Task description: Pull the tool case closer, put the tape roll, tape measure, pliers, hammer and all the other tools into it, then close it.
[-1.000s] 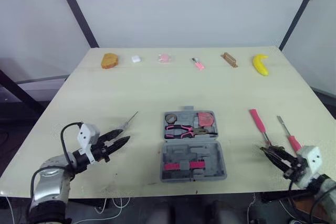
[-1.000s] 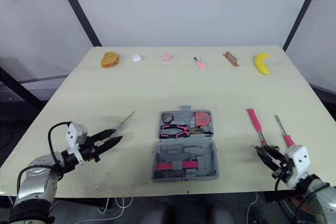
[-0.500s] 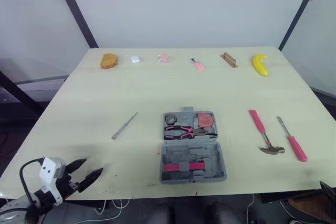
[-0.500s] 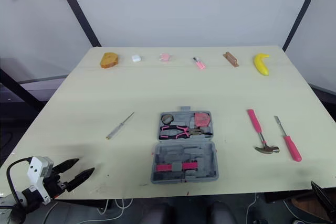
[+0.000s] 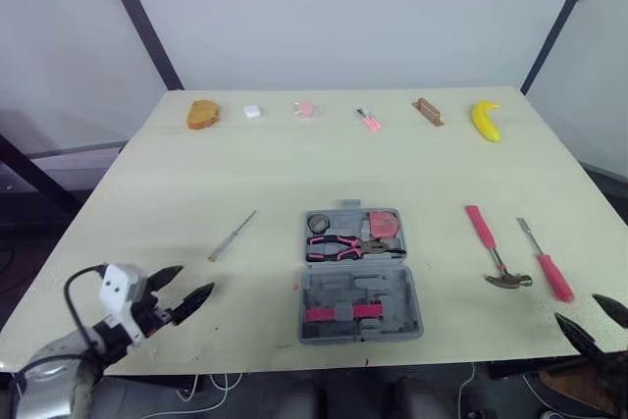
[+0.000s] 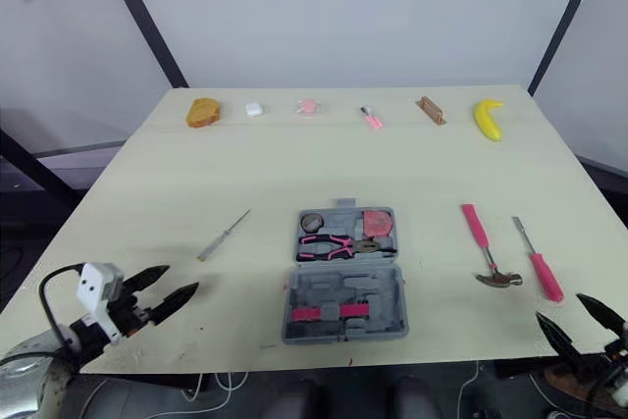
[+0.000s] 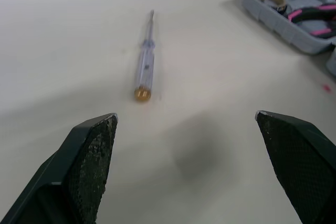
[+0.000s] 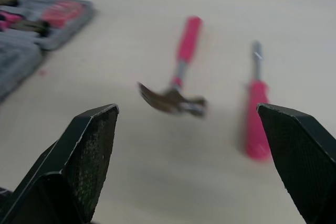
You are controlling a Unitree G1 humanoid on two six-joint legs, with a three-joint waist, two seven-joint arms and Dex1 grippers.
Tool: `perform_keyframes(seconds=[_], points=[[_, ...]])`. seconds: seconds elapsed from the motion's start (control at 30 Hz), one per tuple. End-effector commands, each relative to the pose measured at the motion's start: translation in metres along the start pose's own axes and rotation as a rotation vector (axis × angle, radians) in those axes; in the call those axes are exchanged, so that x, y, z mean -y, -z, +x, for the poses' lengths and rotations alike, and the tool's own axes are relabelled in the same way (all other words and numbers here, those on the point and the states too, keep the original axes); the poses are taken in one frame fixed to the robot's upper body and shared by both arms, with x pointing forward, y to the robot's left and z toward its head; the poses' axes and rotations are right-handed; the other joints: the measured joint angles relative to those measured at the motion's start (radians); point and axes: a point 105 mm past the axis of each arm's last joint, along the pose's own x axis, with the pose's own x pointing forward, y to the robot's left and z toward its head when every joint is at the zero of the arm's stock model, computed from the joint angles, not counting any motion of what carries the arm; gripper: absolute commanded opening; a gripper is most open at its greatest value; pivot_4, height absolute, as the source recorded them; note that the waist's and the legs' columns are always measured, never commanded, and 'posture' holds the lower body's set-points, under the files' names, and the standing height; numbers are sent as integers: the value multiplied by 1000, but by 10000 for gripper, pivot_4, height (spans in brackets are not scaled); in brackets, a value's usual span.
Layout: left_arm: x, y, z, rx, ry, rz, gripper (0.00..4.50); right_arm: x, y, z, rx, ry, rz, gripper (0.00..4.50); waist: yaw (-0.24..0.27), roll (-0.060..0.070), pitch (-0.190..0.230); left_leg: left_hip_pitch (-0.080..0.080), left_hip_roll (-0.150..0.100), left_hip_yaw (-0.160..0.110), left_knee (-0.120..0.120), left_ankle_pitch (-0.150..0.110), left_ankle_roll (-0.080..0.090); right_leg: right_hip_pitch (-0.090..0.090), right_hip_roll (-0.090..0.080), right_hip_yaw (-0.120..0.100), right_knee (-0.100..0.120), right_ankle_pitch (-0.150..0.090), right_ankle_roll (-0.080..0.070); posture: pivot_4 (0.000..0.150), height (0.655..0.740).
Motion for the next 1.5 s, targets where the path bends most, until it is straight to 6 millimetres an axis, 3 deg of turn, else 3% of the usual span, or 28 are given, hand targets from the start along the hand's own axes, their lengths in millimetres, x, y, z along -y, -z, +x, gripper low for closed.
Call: perform_keyframes(seconds=[0.03,0.17,0.3,0.5,0.73,0.93,0.97,1.0,1.27,1.5], points=[[0,-12,12,-11,-19,55,45000,-19,-21,18,41,-116,-38,44393,0,0,0,0,0,0,0,0,0,0,1,0,0,0,0,1500,7400],[5,-24,25,12,2,60,45000,-36,-33,33,72,-211,-63,44393,0,0,0,-1,0,0,0,0,0,-1,4,0,0,0,0,1500,7400],[-4,-32,43,-12,-54,78,45000,-69,-46,46,105,-408,-87,44393,4,0,0,-2,-1,-1,0,0,0,-1,4,-2,0,0,0,1500,7400],[-12,-36,66,-37,-107,54,45000,-90,-59,57,143,-543,-109,44393,3,-1,0,-3,-2,-2,1,0,0,-1,4,-5,0,0,1,1500,7400],[-15,-27,85,-87,-126,-22,45000,-104,-76,70,216,-606,-145,44393,1,-2,1,-3,-2,-3,1,0,0,-1,5,-6,1,1,1,1500,7400],[-11,-19,95,-136,-109,-29,45000,-104,-73,72,216,-620,-151,44393,2,-2,1,-3,-4,-4,1,0,0,-1,4,-7,2,1,1,1500,7400],[-11,-20,97,-132,-111,-37,40110,-104,-72,72,215,-622,-151,45000,3,-2,1,-3,-4,-4,2,0,0,-1,4,-7,2,1,1,1500,7400],[-11,-20,98,-126,-111,-44,38714,-104,-72,72,213,-623,-151,45000,3,-2,1,-3,-4,-4,2,0,0,-1,4,-7,2,1,1,1500,7400],[-14,-12,101,-149,-112,-39,1249,-104,-66,73,201,-633,-158,45000,2,-2,1,-3,-5,-5,3,0,0,-1,4,-7,4,1,1,1500,7400],[-12,-14,98,-136,-91,-4,549,-104,-63,72,194,-641,-163,45000,2,-2,1,-3,-6,-5,3,0,0,-1,3,-7,5,1,1,1500,7400]])
